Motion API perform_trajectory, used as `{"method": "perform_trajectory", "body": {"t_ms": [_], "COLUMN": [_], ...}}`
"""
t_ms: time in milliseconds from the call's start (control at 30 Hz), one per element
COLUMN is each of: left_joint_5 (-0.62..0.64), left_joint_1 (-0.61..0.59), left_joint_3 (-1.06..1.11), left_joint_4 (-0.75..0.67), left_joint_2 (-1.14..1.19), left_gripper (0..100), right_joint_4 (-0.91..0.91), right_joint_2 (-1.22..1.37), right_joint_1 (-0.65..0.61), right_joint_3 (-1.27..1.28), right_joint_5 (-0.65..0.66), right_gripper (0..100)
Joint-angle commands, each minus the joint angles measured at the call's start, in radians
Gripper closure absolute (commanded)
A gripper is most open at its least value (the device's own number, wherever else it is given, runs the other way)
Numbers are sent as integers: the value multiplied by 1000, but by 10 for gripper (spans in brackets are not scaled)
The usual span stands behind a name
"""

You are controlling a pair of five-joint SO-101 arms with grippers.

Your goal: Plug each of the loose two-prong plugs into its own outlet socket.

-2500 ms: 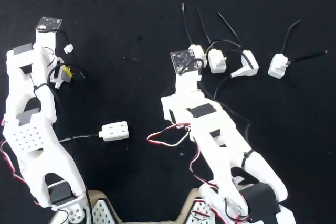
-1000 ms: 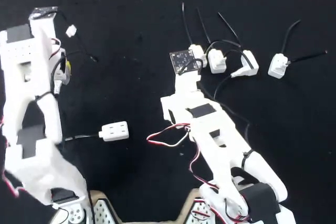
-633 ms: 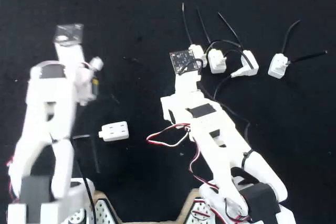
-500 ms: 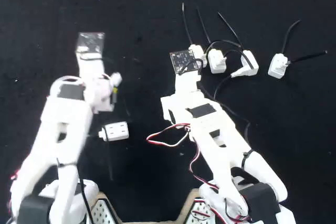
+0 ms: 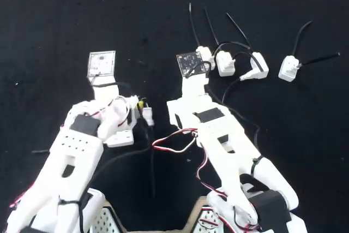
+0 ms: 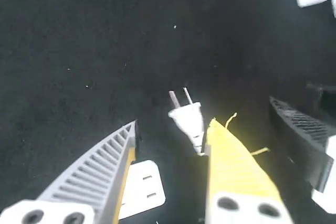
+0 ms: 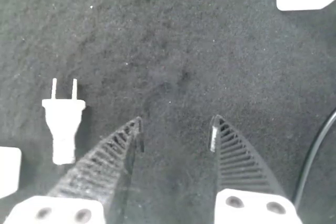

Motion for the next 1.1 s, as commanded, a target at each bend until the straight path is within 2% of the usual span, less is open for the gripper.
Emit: {"method": "perform_trajectory", "body": {"t_ms": [0,167,267,333,467,600,667,800,900,1067], "left_joint_5": [12,11,12,12,18,18,18,20,20,17], "left_joint_1": [-107,-268,-312,-332,-366,-389,-409,-444,-440,-440], "left_joint_3": [-21,93,219,289,383,433,455,484,495,490], "left_joint_4": [38,23,-55,-127,-235,-242,-242,-241,-227,-161], "left_joint_2": [-112,-226,-276,-307,-376,-453,-488,-552,-586,-634], "left_gripper": [780,780,780,780,780,780,780,780,780,780], "right_joint_4": [9,51,64,63,60,58,57,61,83,302], "right_joint_2": [-53,-53,-53,-53,-53,-33,-1,156,328,527], "right_joint_1": [-9,-9,-11,-32,-170,-339,-384,-381,-361,-324], "right_joint_3": [-56,-61,-71,-84,-99,-119,-137,-232,-348,-602], "right_joint_5": [-83,-256,-388,-428,-359,-230,-206,-190,-103,5], "right_gripper": [797,797,797,797,797,797,797,797,797,797]}}
